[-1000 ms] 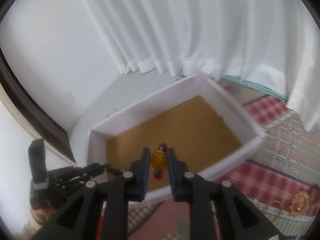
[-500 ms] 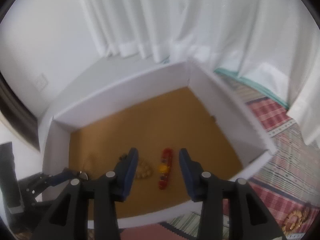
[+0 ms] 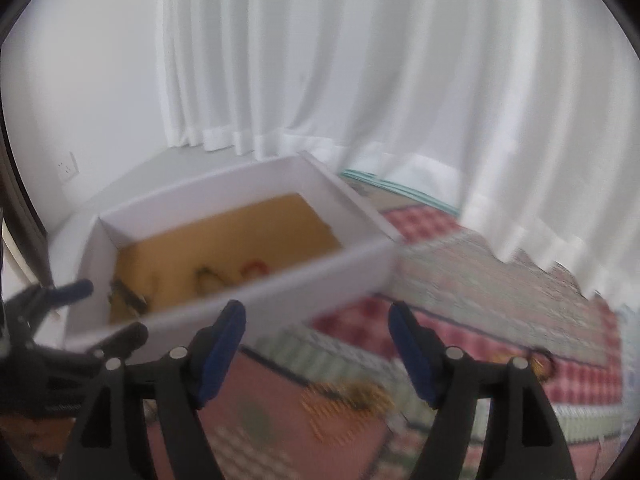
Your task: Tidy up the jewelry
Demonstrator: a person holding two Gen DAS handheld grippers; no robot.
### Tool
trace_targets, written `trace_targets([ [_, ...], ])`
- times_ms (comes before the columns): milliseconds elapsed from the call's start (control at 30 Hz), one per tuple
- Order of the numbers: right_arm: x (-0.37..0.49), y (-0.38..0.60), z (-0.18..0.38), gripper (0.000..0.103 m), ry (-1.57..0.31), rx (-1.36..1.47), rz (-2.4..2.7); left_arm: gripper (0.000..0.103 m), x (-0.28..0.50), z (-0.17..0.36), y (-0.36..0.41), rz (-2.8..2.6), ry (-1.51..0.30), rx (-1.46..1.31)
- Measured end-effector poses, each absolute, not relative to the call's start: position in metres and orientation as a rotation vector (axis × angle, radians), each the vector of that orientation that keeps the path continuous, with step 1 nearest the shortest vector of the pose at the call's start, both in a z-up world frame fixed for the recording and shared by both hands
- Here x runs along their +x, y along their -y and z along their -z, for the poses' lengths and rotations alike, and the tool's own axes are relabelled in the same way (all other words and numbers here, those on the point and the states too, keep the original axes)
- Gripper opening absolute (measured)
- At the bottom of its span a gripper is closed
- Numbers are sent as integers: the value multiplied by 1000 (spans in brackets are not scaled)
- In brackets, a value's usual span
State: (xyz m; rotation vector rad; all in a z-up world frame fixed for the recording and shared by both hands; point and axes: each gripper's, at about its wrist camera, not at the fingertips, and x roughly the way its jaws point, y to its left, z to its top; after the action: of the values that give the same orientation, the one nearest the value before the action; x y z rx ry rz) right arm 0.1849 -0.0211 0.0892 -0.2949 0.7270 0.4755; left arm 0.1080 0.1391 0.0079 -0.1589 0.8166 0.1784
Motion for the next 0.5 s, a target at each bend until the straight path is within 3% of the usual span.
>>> trace_targets([
  [500,71,176,-48,76,-783,-195,-174,99,65,32,-16,8,-901,-37],
])
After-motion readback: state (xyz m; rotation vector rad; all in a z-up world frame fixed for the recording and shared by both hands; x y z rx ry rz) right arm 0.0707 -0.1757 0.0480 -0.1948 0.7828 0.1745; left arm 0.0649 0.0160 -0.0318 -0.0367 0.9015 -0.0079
